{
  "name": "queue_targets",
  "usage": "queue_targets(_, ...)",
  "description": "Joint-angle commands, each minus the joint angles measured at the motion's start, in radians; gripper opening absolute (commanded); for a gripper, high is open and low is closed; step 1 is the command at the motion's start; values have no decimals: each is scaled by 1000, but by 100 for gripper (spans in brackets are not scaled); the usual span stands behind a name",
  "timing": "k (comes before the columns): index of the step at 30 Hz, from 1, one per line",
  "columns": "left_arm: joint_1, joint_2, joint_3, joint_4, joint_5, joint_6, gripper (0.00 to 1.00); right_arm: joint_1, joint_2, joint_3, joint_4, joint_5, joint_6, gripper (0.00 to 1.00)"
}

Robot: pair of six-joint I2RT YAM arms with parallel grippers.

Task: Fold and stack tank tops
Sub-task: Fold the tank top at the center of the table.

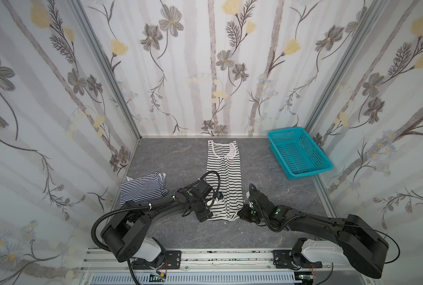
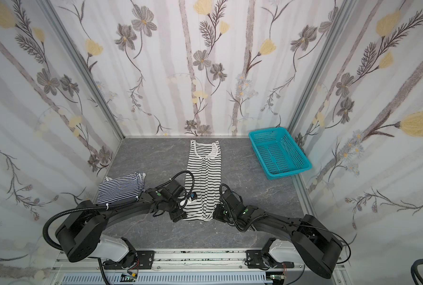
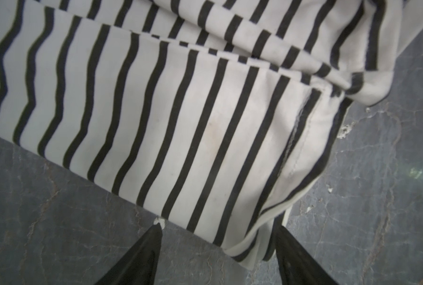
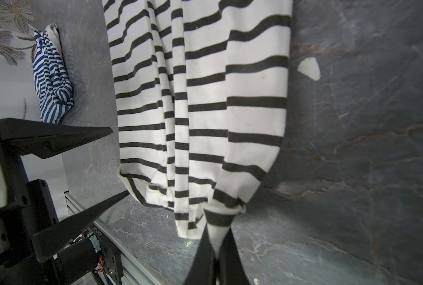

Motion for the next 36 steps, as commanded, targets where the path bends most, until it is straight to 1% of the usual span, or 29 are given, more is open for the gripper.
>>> queue_targets(1,-26,-11,-10,7,-4,16,74,-1,0,9,10,15,0,1)
queue_targets(4,-45,-6,-18,7,-9,18,71,1,3,9,13,13,0,0)
queue_targets(10,-58,6,-33,4,-19,26,58,-1,4,3,15,15,2,0)
queue_targets(18,-63,43,-25,5,-11,21,50,-1,18,-8,37,7,9,0)
queue_targets(22,-75,72,-23,5,-31,25,41,-3,11,-7,36,10,11,0)
queue_targets(26,-80,84,-18,1,-39,32,23,-11,2,-10,30,16,10,0)
queue_targets(27,-82,80,-19,-1,-33,36,21,-12,-2,-11,28,17,11,0)
queue_targets(29,-93,65,-17,-13,-15,40,19,-17,-17,-22,27,21,16,0)
queue_targets(31,-104,53,-11,-22,-3,25,20,-20,-44,-38,23,23,33,0)
queue_targets(33,-112,49,0,-50,37,13,20,-20,-86,-67,22,26,52,0)
queue_targets(36,-136,37,10,-99,82,26,18,-20,-166,-113,16,29,76,0)
